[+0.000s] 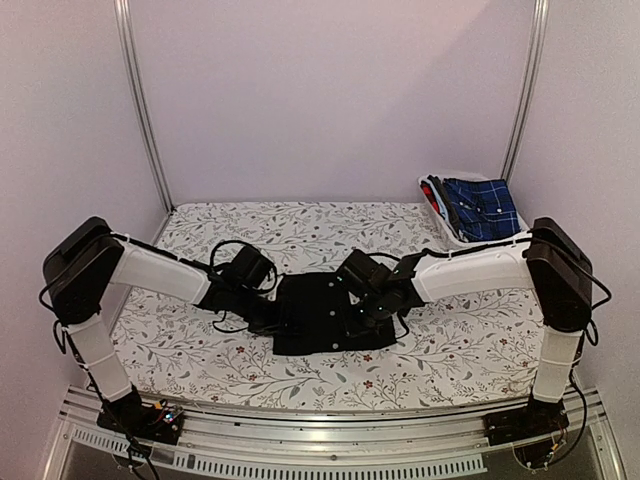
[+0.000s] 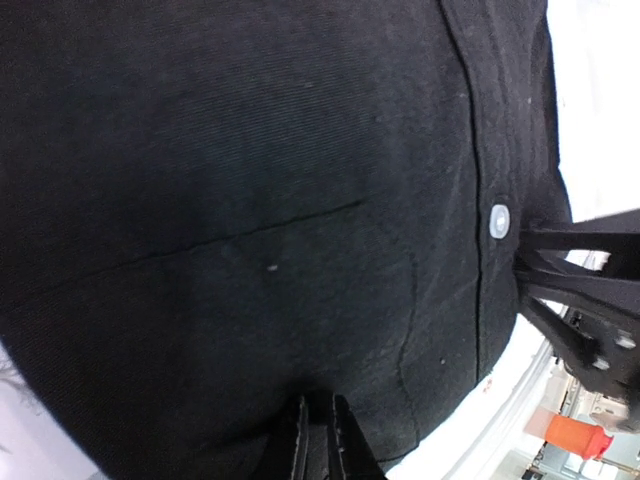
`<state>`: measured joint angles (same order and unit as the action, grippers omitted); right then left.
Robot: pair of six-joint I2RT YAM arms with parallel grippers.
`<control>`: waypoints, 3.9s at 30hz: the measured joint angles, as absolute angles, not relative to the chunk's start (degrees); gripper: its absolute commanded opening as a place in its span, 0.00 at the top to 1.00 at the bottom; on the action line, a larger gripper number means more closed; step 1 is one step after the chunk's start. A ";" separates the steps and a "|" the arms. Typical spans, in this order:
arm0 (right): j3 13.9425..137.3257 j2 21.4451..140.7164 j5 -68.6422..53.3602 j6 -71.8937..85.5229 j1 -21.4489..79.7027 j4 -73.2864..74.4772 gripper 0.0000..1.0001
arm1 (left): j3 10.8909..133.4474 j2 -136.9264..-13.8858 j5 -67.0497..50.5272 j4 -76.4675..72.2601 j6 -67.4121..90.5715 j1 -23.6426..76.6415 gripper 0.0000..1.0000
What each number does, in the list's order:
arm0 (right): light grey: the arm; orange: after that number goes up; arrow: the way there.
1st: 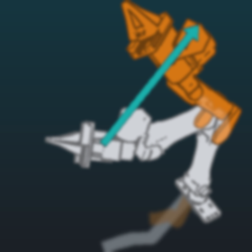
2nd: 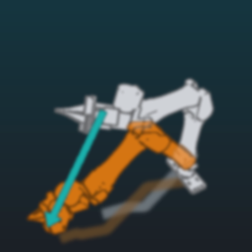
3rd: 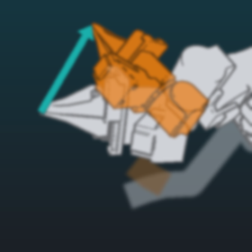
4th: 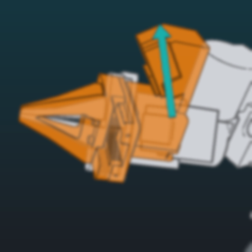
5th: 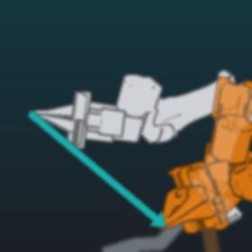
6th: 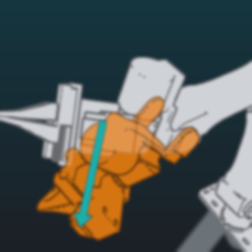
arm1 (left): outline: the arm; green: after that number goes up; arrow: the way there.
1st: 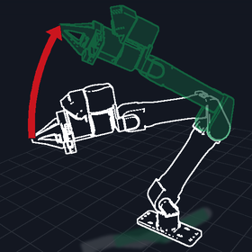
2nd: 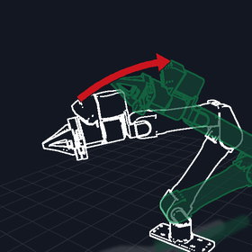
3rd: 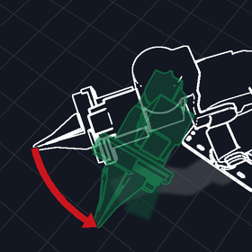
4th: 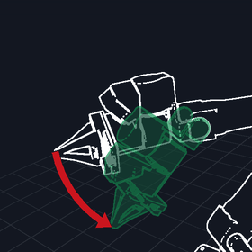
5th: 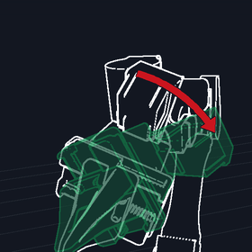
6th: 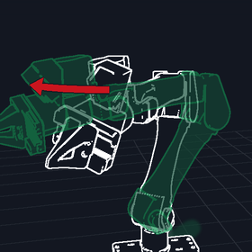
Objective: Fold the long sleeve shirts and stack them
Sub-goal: Adjust the square-folded shirt at the center of the board, then pick up the square-folded shirt from the center of the board.
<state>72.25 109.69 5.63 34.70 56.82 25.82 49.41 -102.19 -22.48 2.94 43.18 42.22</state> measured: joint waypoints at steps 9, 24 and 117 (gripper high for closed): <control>71.11 111.53 5.91 34.85 56.86 24.86 0.57 | 46.68 -100.62 -22.83 2.83 43.16 41.01 0.92; 60.75 103.63 8.80 37.23 55.59 26.87 0.57 | 43.97 -98.76 -23.62 2.24 43.18 39.62 0.91; 63.92 107.77 6.52 31.11 47.70 18.98 1.00 | 54.37 -101.23 -18.90 20.36 34.59 27.66 0.59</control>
